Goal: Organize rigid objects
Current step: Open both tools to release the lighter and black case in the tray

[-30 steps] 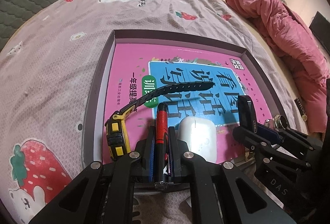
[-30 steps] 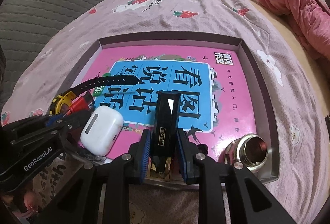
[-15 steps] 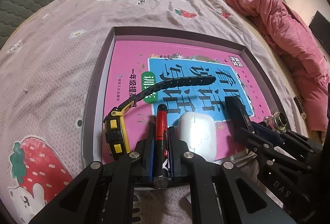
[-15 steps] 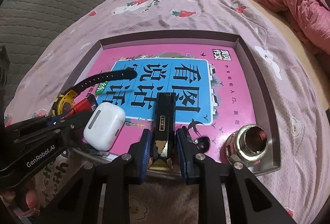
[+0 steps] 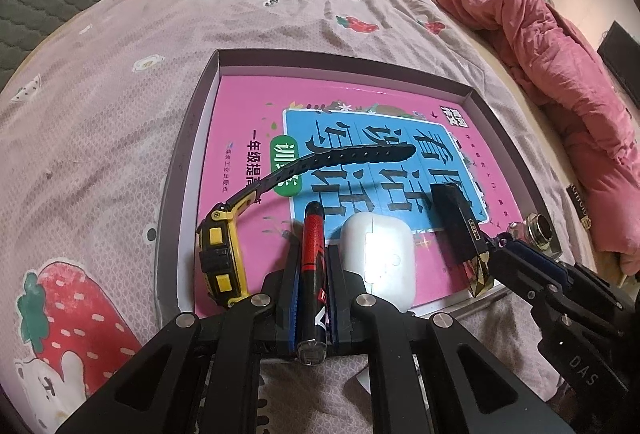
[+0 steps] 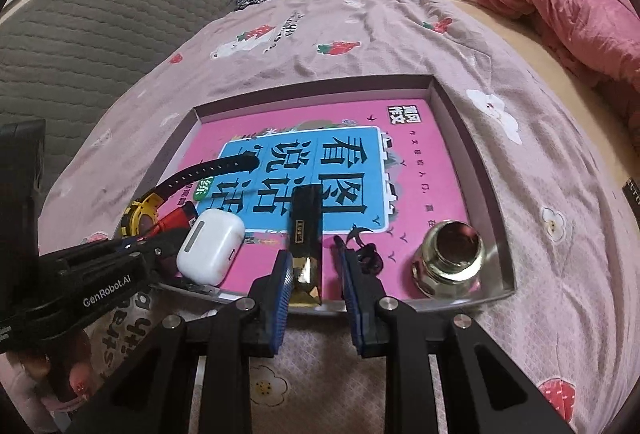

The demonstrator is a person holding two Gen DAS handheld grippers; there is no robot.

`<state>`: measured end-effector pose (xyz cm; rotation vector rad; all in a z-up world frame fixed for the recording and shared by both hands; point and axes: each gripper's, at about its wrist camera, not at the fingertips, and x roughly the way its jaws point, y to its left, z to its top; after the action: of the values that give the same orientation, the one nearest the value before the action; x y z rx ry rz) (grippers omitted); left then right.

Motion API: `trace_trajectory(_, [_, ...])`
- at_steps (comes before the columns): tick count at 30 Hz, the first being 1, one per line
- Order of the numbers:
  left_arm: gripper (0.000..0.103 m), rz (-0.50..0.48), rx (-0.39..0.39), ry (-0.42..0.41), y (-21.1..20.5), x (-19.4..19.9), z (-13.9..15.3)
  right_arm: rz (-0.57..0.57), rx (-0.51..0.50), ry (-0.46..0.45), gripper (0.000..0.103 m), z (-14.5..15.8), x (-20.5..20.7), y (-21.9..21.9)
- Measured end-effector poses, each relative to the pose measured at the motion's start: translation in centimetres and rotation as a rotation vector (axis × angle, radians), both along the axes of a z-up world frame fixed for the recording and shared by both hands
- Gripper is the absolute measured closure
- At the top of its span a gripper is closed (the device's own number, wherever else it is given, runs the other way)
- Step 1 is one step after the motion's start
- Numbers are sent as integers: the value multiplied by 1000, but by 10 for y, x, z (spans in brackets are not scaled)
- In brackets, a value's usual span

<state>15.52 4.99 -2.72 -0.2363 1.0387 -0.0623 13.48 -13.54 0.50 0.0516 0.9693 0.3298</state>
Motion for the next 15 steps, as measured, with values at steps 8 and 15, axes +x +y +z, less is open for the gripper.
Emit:
trace_trajectory(8, [92,6,-5,12,0,0,0,2,2,-3,77,2,-1,2])
trace_trajectory(15, [89,4,2,24,0,2,-1,13,-20,-4,77,2,-2,8])
